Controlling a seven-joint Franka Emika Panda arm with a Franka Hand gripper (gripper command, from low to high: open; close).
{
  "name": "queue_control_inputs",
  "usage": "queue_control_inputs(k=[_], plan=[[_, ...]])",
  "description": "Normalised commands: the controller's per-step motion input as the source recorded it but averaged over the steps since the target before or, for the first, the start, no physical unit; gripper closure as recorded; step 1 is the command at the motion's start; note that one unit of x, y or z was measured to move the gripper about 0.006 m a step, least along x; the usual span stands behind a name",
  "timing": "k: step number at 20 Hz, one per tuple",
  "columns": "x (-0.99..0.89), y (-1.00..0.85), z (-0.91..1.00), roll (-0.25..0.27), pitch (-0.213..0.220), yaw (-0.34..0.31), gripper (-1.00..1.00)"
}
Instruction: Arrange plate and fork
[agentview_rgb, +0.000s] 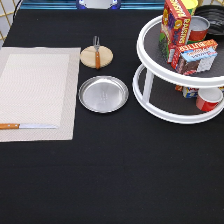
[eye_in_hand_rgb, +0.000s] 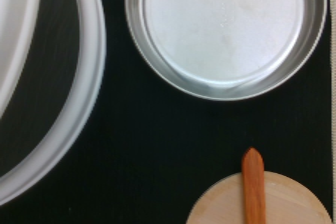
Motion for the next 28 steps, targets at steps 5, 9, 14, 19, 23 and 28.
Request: queue_control_inputs(k=[5, 9, 14, 19, 23, 28], plan=[[0.44, -0.02, 0.07, -0.003, 0.024, -0.016, -1.0], [1.0, -0.04, 0.24, -0.01, 0.074, -0.025, -1.0], [1.0, -0.06, 0.07, -0.001, 0.082, -0.026, -1.0], [0.96, -0.18, -0.01, 0.029, 0.096, -0.011, -1.0], [0.84, -0.36, -0.13, 0.108, 0.063, -0.003, -1.0], [0.8, -0.41, -0.21, 0.149, 0.042, -0.009, -1.0]])
